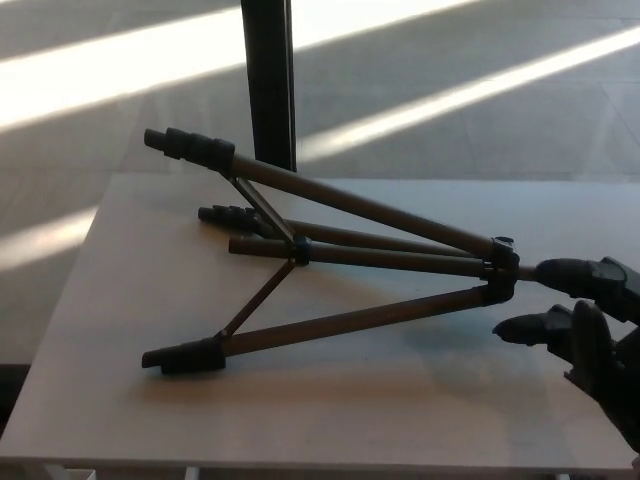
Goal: Use both hands of the robot to pick up the tripod lying in the middle of the desk and make it stand upright on the desk
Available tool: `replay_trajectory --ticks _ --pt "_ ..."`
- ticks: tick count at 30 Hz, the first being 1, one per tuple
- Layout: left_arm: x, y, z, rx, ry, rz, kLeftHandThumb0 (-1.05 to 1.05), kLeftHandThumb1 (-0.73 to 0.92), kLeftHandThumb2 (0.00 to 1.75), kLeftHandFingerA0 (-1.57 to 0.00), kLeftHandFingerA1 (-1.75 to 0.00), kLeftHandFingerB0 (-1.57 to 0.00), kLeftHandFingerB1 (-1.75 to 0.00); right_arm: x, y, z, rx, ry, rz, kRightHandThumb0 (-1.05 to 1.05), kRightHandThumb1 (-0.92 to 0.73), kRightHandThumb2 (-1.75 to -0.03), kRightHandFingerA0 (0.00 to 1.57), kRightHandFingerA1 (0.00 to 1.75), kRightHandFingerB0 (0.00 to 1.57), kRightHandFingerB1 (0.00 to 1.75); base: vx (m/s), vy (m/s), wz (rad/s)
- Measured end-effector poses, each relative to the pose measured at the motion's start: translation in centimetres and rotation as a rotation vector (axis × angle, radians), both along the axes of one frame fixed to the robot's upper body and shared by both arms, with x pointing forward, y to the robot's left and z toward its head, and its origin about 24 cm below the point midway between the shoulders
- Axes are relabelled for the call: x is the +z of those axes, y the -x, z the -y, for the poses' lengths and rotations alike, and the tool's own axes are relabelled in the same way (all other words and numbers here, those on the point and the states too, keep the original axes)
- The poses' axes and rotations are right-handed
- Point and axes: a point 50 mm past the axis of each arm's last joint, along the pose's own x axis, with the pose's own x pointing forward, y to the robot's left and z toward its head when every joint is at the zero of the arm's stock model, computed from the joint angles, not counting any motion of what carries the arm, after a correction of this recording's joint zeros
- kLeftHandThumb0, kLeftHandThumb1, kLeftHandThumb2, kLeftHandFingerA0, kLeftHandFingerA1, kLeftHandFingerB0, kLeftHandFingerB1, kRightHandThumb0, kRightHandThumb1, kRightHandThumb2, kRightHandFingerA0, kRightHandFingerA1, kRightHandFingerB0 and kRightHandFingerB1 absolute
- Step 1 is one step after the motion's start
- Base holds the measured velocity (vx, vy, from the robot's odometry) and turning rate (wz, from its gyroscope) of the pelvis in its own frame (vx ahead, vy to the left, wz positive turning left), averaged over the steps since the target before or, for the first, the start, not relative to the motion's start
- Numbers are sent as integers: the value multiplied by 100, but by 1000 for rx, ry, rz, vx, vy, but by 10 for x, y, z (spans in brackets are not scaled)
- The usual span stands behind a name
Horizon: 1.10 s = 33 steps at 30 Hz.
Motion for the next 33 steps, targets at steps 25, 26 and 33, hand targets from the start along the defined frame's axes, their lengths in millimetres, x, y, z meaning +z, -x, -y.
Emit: replay_trajectory --ticks 25,26,33 --pt "-26 -57 130 -129 -486 -288 -74 68 60 -57 -63 -55 -50 -22 -12 -11 28 -37 -149 -105 -50 -59 124 65 115 56 0 0 0" --pt "-29 -59 133 -127 -504 -296 -74 68 60 -57 -63 -55 -50 -22 -12 -12 30 -39 -151 -105 -50 -59 124 65 115 56 0 0 0" --pt "-50 -74 147 -76 -634 -347 -74 52 94 -32 -68 -47 -59 -24 -12 -19 47 -49 -156 -105 -52 -59 123 66 114 57 0 0 0"
